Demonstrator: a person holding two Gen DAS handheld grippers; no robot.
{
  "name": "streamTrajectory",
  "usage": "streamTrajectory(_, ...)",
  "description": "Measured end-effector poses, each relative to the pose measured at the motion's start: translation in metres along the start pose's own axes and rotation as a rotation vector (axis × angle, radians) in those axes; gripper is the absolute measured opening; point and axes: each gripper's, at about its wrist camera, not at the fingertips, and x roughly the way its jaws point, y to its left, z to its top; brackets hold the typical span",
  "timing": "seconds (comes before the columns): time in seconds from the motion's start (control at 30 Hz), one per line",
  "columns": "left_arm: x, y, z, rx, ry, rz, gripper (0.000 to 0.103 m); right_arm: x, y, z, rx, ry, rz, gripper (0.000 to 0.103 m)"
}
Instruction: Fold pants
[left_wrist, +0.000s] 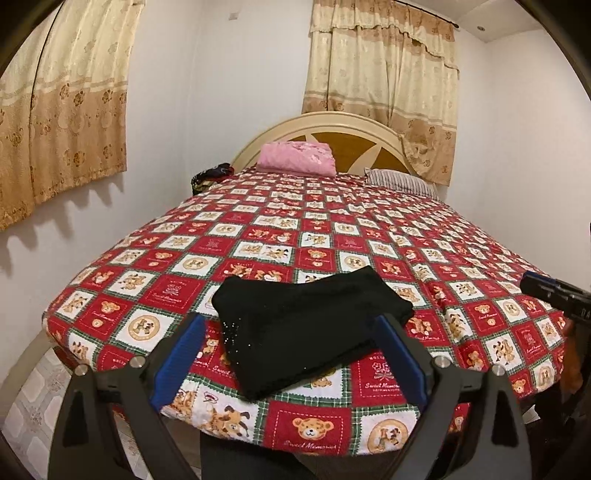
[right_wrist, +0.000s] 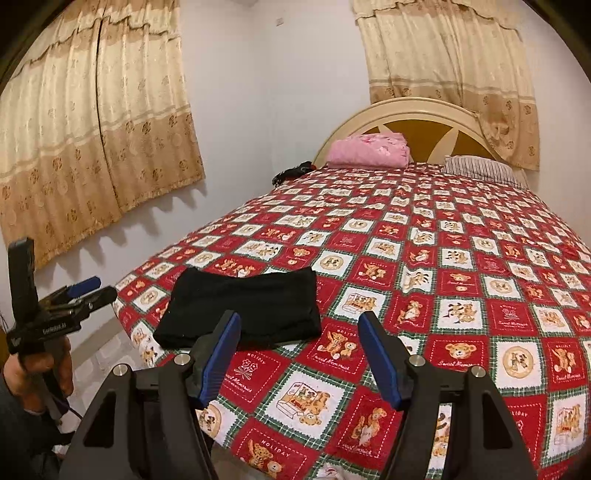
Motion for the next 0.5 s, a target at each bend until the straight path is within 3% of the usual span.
streamTrajectory(0.27,-0.015,-0.017,0.006,0.044,-0.031,-0.004,0.099,-0.025,0.009,0.008,-0.027,-0.065,0.006,0.068)
streamTrajectory(0.5,-0.018,-0.023,0.006,0.056,-0.038,-0.011,0.099,-0.03,0.012,0.009,-0.039,-0.071,0.005,0.069)
